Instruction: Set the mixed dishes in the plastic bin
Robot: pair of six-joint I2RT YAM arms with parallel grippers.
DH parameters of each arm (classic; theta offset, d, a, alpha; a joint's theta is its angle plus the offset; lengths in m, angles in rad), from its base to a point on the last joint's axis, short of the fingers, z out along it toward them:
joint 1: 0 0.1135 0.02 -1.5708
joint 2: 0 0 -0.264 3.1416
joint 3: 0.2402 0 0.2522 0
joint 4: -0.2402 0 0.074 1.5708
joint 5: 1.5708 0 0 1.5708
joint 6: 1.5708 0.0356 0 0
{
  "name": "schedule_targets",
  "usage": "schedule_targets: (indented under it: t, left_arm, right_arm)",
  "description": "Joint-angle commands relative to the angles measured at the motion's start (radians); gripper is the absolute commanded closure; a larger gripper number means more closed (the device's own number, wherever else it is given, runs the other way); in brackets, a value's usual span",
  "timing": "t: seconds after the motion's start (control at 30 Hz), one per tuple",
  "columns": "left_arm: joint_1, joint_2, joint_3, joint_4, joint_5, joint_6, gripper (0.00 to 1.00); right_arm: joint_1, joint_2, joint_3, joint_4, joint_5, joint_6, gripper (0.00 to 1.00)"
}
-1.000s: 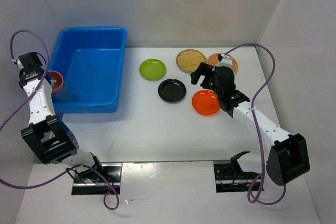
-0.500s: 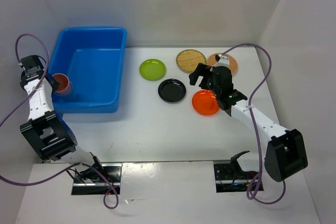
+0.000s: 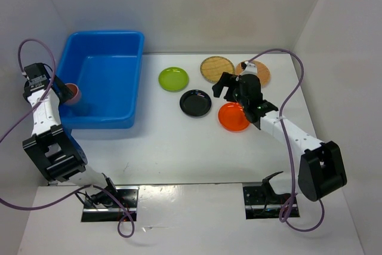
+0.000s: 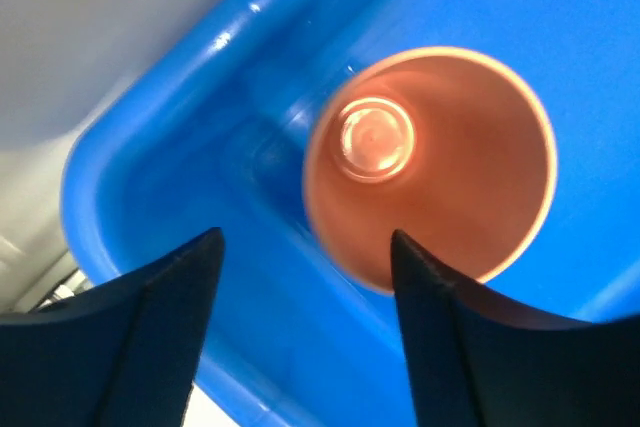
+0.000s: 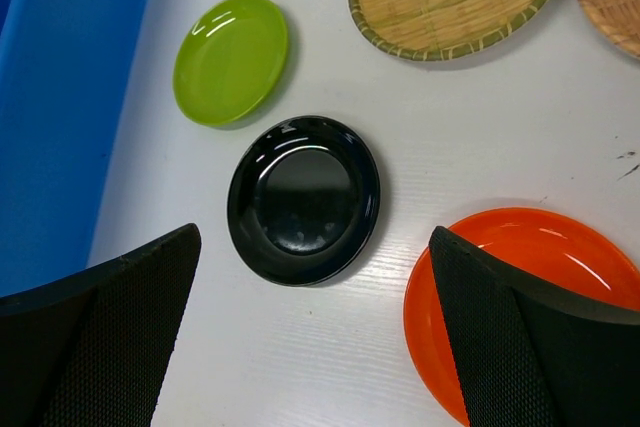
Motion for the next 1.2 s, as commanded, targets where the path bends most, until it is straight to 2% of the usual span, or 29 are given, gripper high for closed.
schedule_targets:
  t: [0.0, 0.13, 0.27, 0.37, 0.4, 0.47, 0.5, 0.57, 0.6, 0.73, 0.87, 0.9, 1.0, 1.17]
  left_arm:
    - [0.003, -0.018, 0.062, 0.018, -0.035, -0.018, 0.22]
    - [0.003, -0.116, 0.087, 0.05, -0.047, 0.019, 0.12]
    - [0.003, -0.245, 0.087, 0.097, 0.048, 0.054, 0.04]
    - [-0.008, -0.343, 0.087, 0.137, 0.251, 0.085, 0.02]
    - [-0.025, -0.363, 0.062, 0.153, 0.415, 0.096, 0.02]
    - [-0.07, -0.389, 0.038, 0.196, 0.584, 0.109, 0.02]
    - [-0.092, -0.389, 0.024, 0.228, 0.746, 0.11, 0.02]
    - [-0.161, -0.389, 0.001, 0.228, 0.841, 0.145, 0.02]
    - [-0.251, -0.366, 0.001, 0.228, 0.859, 0.157, 0.02]
    - [-0.492, -0.297, 0.001, 0.196, 0.82, 0.225, 0.0]
    - [-0.632, -0.221, 0.012, 0.185, 0.757, 0.194, 0.0]
    - [-0.698, -0.195, 0.021, 0.185, 0.748, 0.194, 0.0]
    - [-0.787, -0.136, 0.03, 0.196, 0.628, 0.127, 0.0]
    - [-0.96, -0.024, 0.093, 0.248, 0.554, 0.028, 0.0]
  right_arm:
    - [0.007, 0.042, 0.062, 0.044, -0.019, -0.021, 0.0]
    - [0.007, 0.074, 0.073, 0.044, -0.019, 0.0, 0.0]
    - [0.007, 0.123, 0.094, 0.044, -0.03, 0.014, 0.0]
    - [0.007, 0.158, 0.116, 0.009, -0.014, 0.035, 0.0]
    - [0.007, 0.17, 0.125, -0.002, -0.005, 0.049, 0.0]
    - [-0.017, 0.17, 0.125, -0.013, 0.007, 0.067, 0.0]
    - [-0.028, 0.18, 0.112, -0.013, 0.007, 0.081, 0.0]
    - [-0.051, 0.171, 0.064, 0.011, -0.01, 0.11, 0.0]
    - [-0.077, 0.17, 0.049, 0.041, -0.02, 0.12, 0.0]
    - [-0.099, 0.149, 0.024, 0.052, -0.045, 0.141, 0.0]
    - [-0.099, 0.131, 0.036, -0.004, 0.063, 0.155, 0.0]
    - [-0.111, 0.131, 0.036, -0.016, 0.088, 0.178, 0.0]
    - [-0.157, 0.121, 0.021, 0.039, 0.104, 0.216, 0.0]
    - [-0.261, 0.229, 0.032, 0.166, -0.074, 0.299, 0.0]
